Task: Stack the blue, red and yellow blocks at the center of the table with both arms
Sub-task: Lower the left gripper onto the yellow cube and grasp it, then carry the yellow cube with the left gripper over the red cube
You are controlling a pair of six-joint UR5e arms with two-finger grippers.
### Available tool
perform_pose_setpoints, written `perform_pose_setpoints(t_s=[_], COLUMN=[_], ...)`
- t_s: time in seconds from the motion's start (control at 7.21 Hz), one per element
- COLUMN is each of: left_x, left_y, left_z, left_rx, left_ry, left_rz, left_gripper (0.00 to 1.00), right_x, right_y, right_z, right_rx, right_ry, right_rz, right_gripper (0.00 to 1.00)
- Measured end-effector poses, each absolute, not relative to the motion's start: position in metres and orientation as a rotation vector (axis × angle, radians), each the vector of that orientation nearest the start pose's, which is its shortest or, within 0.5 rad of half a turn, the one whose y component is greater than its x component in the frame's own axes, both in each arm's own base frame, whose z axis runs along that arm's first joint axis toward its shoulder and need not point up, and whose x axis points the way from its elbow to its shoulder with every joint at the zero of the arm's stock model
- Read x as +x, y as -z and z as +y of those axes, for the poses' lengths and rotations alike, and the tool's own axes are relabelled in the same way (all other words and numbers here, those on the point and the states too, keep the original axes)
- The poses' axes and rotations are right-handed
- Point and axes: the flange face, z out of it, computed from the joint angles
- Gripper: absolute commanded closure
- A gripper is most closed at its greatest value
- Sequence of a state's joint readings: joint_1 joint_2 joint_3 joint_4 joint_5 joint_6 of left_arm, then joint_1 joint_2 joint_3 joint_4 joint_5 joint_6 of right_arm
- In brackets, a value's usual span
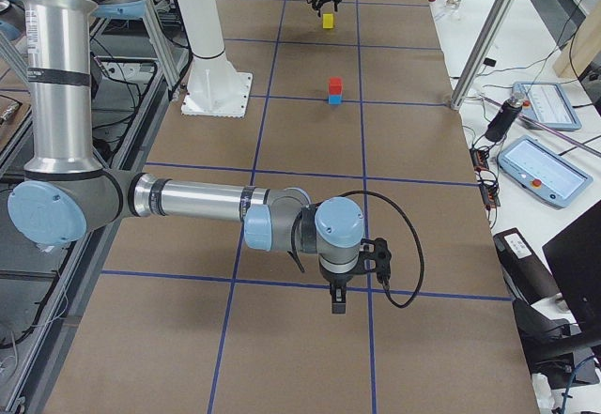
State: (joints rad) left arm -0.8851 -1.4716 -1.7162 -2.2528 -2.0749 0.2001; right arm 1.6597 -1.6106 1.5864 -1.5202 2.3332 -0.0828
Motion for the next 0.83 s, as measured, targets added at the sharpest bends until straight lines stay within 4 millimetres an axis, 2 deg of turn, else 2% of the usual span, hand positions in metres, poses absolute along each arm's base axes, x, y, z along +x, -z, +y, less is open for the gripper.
perform_pose_setpoints(t_s=[0.14,0.28,0.42,0.56,0.69,0.83], left_x=[0.247,0.252,0.258,0.264,0.269,0.271], left_y=[-0.569,-0.572,-0.577,-0.581,-0.584,-0.583], left_z=[-0.424,-0.423,-0.426,-0.431,-0.436,-0.439], left_rx=[0.594,0.586,0.577,0.571,0.568,0.57], left_ry=[-1.027,-1.036,-1.04,-1.04,-1.039,-1.039], left_rz=[0.669,0.67,0.669,0.667,0.664,0.664], left_gripper=[0.01,0.06,0.33,0.82,1.0,1.0], right_x=[0.107,0.107,0.107,0.107,0.107,0.107], right_y=[-0.666,-0.667,-0.667,-0.667,-0.667,-0.667], right_z=[-0.469,-0.469,-0.469,-0.468,-0.468,-0.469], right_rx=[0.09,0.089,0.089,0.088,0.088,0.088], right_ry=[0.004,0.004,0.003,0.003,0.003,0.003], right_rz=[-0.757,-0.757,-0.758,-0.758,-0.758,-0.758], right_gripper=[0.0,0.0,0.0,0.0,0.0,0.0])
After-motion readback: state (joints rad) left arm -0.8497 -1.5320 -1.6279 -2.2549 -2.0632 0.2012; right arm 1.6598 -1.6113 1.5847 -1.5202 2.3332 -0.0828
